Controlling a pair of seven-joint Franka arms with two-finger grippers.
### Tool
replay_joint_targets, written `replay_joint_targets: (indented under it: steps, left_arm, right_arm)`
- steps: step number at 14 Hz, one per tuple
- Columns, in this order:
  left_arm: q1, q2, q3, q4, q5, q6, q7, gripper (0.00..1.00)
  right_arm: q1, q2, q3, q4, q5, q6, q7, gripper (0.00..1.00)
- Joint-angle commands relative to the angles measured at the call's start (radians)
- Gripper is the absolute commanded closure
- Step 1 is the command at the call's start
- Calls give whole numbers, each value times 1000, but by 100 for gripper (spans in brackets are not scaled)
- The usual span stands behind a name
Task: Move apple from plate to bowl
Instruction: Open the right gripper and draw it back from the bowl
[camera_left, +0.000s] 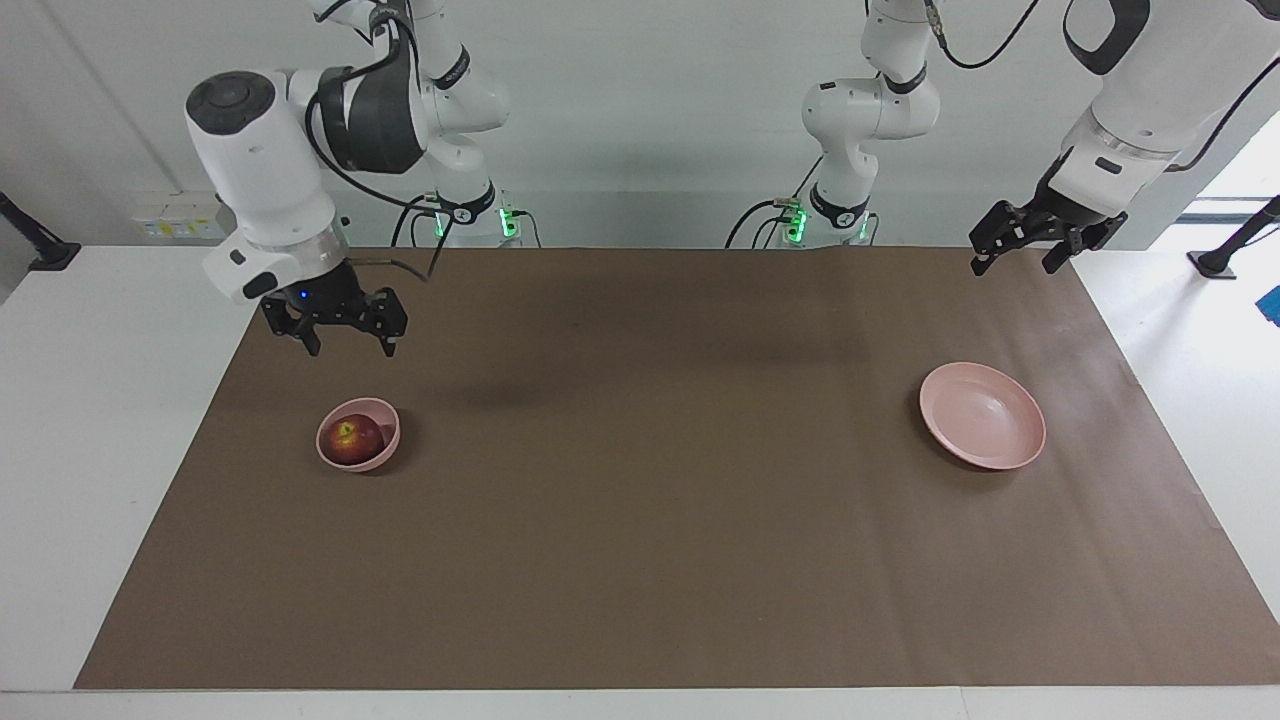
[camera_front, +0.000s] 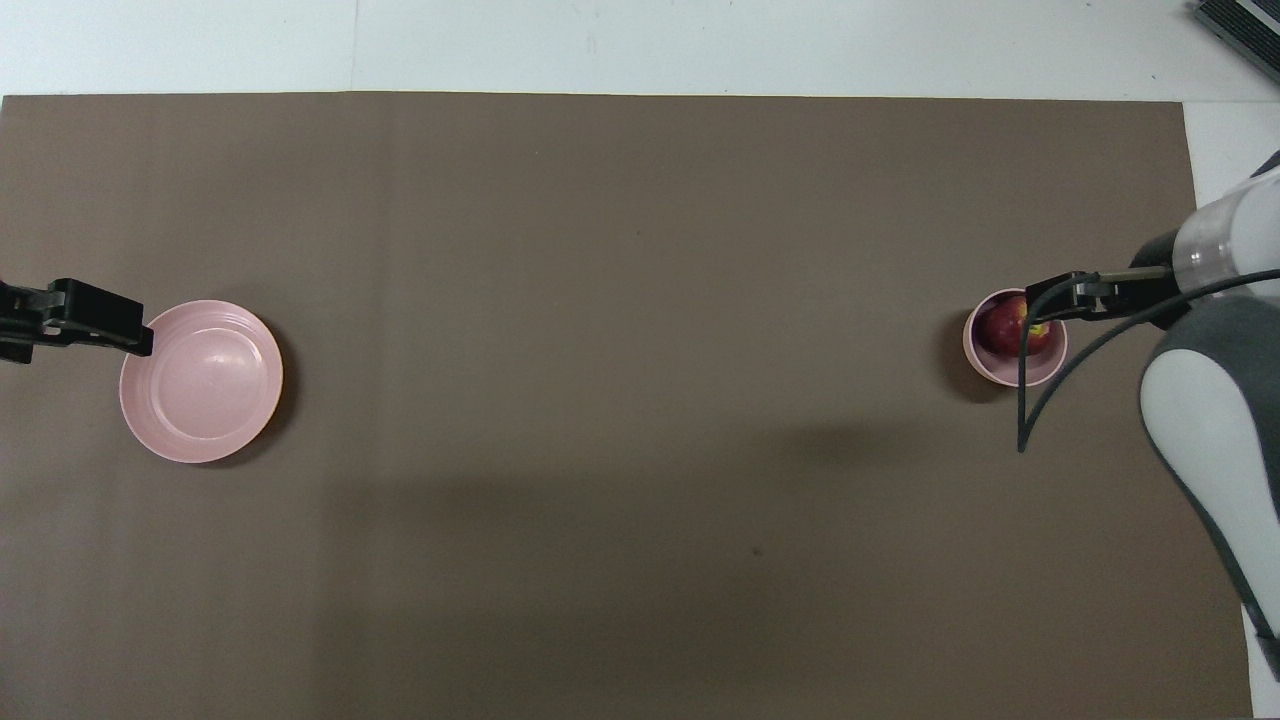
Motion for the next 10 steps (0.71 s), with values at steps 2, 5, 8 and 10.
replay_joint_targets:
  steps: [2,5,8,10]
  left_arm:
    - [2,-14,26,-2,-10,-17,-8,0]
    - [16,-13,26,-2,-9,-17,-8,0]
    - [16,-13,26,-2,-10,-17,-8,0]
    - [18,-13,26,-2,-9,-17,-8,0]
  right_arm:
    - [-2,-110,3,9,27,-107,25,0]
    - [-4,-130,-6,119,27,-273,25,0]
    - [-15,-150,-13,137,33,-344,14,0]
    - [-15,-159,-11,129,33,-347,12,0]
